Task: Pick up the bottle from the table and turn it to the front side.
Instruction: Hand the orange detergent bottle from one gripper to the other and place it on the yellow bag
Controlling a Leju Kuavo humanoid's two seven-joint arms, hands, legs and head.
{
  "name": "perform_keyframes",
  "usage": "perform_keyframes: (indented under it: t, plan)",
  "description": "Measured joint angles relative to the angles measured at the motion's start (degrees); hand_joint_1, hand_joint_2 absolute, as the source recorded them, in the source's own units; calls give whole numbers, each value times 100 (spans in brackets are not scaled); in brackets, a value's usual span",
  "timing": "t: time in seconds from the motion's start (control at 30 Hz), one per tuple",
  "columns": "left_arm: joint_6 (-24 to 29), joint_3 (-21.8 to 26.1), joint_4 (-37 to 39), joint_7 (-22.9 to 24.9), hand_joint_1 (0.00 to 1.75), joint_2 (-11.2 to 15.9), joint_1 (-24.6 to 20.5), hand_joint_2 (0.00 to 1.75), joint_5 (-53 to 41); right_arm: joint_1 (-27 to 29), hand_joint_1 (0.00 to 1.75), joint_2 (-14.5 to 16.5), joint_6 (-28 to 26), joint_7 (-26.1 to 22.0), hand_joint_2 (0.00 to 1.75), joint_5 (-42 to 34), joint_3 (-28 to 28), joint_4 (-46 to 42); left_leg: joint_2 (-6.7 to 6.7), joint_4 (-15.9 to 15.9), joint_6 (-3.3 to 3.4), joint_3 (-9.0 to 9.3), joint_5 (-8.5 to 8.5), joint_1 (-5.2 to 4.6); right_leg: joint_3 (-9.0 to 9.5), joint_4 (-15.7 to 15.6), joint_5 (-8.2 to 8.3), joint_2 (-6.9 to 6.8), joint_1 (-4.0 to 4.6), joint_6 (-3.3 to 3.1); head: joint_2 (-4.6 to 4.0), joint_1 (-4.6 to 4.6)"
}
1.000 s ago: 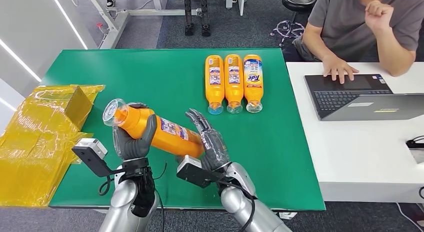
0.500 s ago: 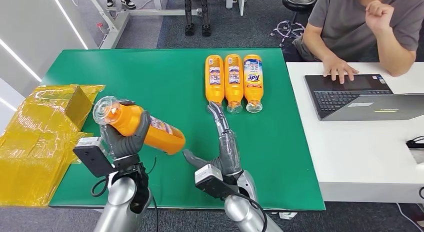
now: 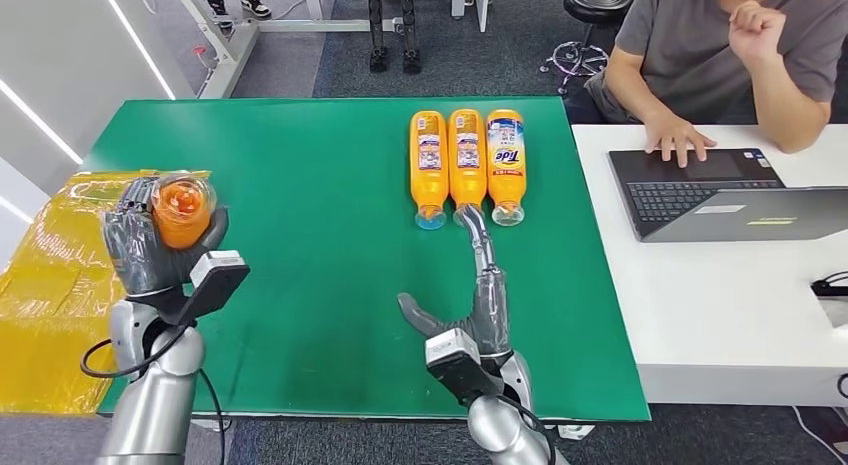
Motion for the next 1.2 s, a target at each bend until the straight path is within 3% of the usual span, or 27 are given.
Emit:
perform_keyframes:
  t: [0.17, 0.4, 0.5, 0.6, 0.67, 0.83, 1.2]
  plan:
    - [1, 229, 249, 110, 175, 226, -147, 175, -214, 72, 0, -5, -1, 29, 175, 33, -77, -133, 0, 0, 0, 0, 0, 0, 0, 0, 0, 1, 0, 0, 0, 1]
    - [2, 330, 403, 180, 175, 315, -191, 175, -280, 97, 0, -7, 1, 38, 175, 44, -89, -190, 1, 0, 0, 0, -1, -2, 0, -3, 0, 3, 0, 0, 0, 1]
    - [-225, 248, 498, 829, 175, 419, -205, 175, -943, 117, 0, -7, 22, 111, 175, 135, -123, -249, 2, 1, 0, 1, -1, -1, 0, -3, 0, 4, 0, 0, 0, 1]
    - [-1021, -149, 744, 1687, 175, 711, -270, 175, -2110, 161, 0, -7, 202, 232, 175, 265, -239, -391, 2, 1, 0, 3, 0, -1, -2, -3, 0, 4, 0, 0, 0, 0]
    - [-1444, -536, 1075, 1882, 175, 890, -392, 175, -2548, 187, 0, -6, 375, 277, 175, 357, -325, -493, 0, 1, -2, 3, 2, 0, -1, -2, 0, 0, 0, 0, 0, 1]
    - [-2149, -1419, 2267, 1644, 175, 1122, -821, 175, -2675, 270, 0, 5, 631, 383, 175, 566, -455, -741, 7, 1, -3, 3, 2, -1, 0, 0, 3, 9, 0, -2, 0, 1]
    - [-2565, -2504, 4176, 1149, 175, 1417, -1687, 175, -2565, 405, 0, 36, 754, 523, 175, 704, -593, -1049, 0, -3, -3, 12, 2, -1, 13, 1, 0, 1, 0, -2, 0, 2]
